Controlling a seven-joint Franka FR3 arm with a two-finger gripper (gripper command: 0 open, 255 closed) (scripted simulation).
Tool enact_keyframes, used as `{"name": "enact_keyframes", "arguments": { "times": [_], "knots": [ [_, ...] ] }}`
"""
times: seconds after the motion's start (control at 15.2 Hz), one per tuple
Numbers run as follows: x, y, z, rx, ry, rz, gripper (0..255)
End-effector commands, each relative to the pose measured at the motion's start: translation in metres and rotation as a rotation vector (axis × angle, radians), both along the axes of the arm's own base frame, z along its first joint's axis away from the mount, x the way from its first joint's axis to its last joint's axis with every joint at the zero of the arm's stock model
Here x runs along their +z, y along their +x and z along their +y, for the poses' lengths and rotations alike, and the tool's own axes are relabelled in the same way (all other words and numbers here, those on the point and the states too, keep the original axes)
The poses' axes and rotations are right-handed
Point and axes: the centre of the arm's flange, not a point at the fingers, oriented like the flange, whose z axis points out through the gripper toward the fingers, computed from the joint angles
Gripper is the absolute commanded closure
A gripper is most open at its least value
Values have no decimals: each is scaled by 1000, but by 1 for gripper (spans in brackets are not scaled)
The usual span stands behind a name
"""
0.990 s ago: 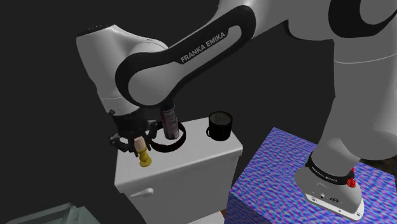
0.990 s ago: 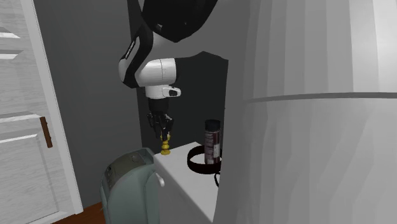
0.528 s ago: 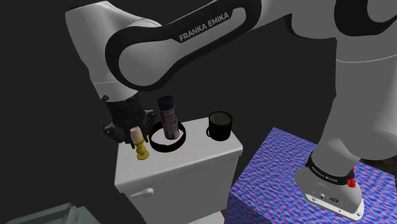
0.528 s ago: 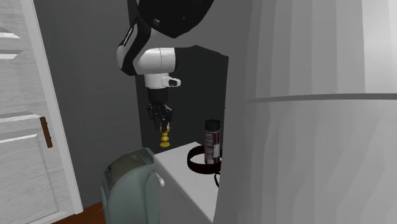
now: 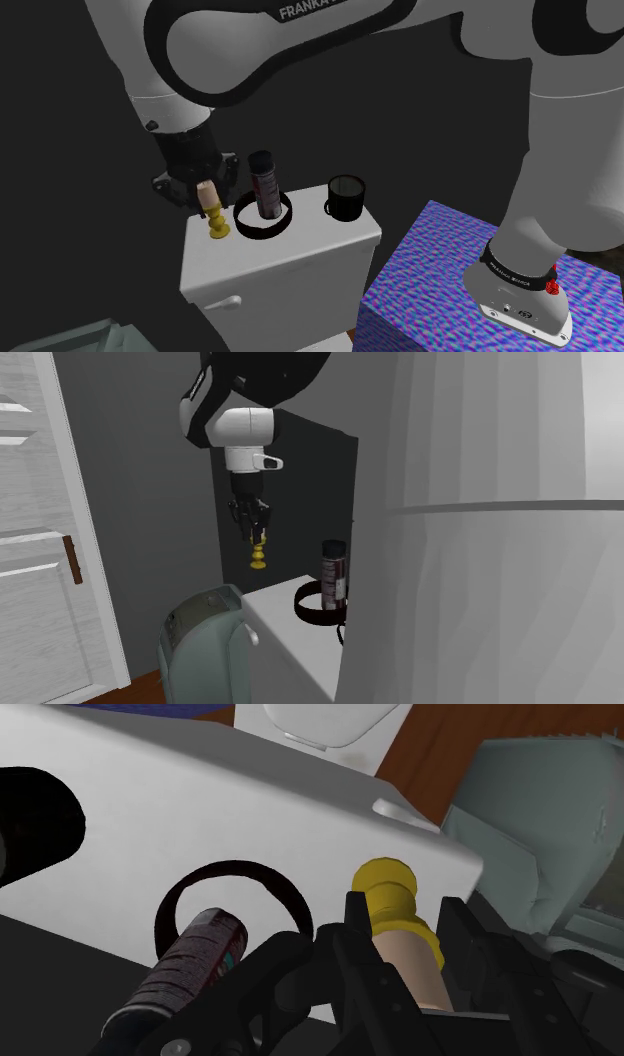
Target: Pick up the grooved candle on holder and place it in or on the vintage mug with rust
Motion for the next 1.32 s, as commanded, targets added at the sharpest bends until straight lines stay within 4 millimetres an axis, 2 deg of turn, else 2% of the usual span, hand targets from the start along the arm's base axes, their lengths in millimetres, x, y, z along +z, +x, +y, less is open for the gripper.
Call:
{"name": "enact_keyframes", "arguments": {
  "times": [0.0, 0.33, 1.25],
  "knots": [
    [10, 0, -1, 0, 0, 0, 255],
    [35, 0, -1, 0, 0, 0, 255],
    [49, -52, -177, 0, 0, 0, 255]
  ]
}}
